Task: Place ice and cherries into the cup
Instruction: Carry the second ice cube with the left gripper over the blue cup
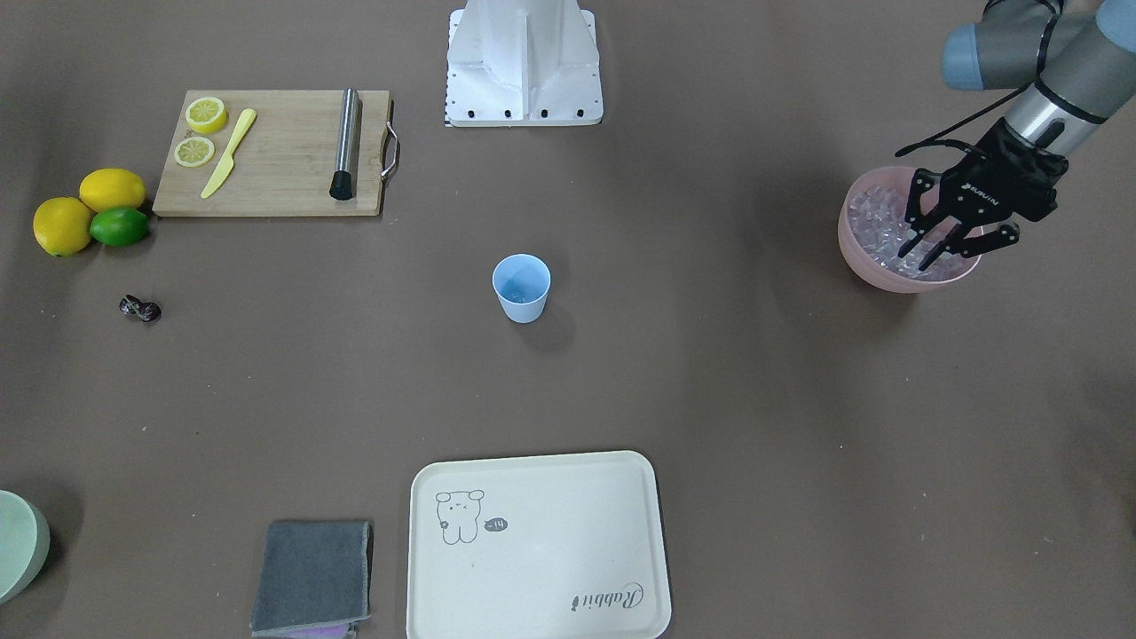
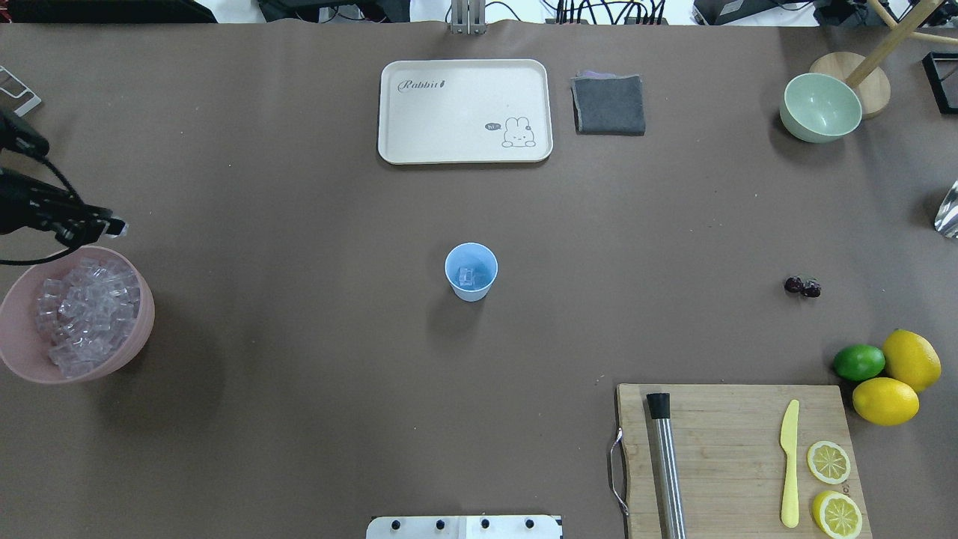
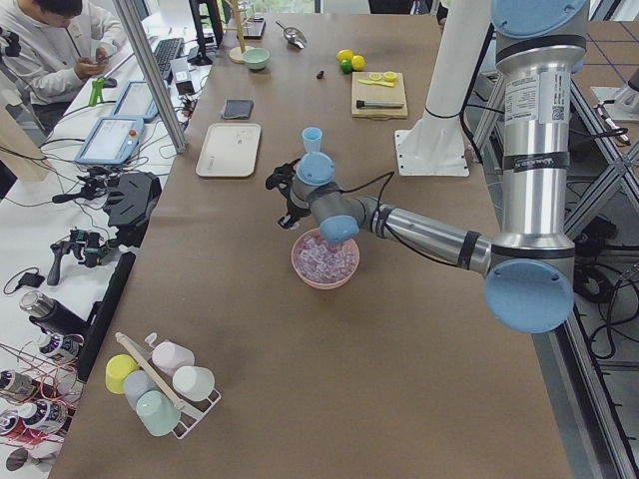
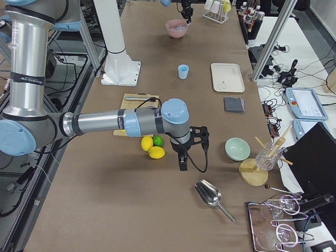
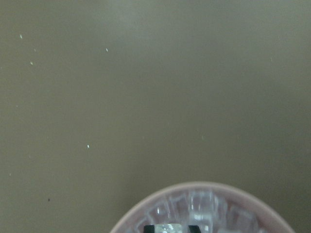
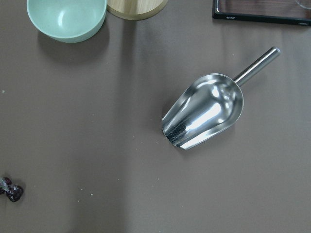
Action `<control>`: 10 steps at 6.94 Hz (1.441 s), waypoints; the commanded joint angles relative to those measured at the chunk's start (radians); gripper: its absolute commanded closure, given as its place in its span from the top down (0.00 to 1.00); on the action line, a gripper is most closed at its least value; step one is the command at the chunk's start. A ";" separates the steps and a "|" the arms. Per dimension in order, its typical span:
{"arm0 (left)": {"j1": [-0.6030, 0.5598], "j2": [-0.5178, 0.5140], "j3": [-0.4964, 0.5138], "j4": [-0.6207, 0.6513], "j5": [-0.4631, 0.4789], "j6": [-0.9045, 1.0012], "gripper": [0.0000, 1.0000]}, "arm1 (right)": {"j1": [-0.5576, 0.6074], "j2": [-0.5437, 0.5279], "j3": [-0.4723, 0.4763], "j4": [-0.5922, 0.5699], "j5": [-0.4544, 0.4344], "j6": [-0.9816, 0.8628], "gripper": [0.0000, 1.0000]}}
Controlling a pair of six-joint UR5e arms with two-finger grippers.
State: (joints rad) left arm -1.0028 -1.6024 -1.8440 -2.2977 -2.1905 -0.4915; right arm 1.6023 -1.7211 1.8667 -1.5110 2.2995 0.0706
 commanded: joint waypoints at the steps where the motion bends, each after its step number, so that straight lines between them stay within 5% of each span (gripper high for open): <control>1: 0.115 -0.230 0.054 0.009 0.023 -0.394 0.00 | -0.001 0.000 0.000 0.000 0.000 0.000 1.00; 4: 0.416 -0.486 0.155 0.012 0.378 -0.675 0.00 | -0.001 0.000 -0.001 0.000 0.000 0.006 1.00; 7: 0.518 -0.596 0.215 0.015 0.533 -0.774 0.00 | 0.001 0.002 0.000 0.000 0.002 0.025 1.00; 10: 0.555 -0.625 0.250 0.011 0.586 -0.797 0.00 | -0.001 0.002 -0.001 -0.002 0.002 0.025 1.00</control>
State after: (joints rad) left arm -0.4587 -2.2223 -1.5974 -2.2858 -1.6155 -1.2854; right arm 1.6017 -1.7196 1.8666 -1.5120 2.3009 0.0950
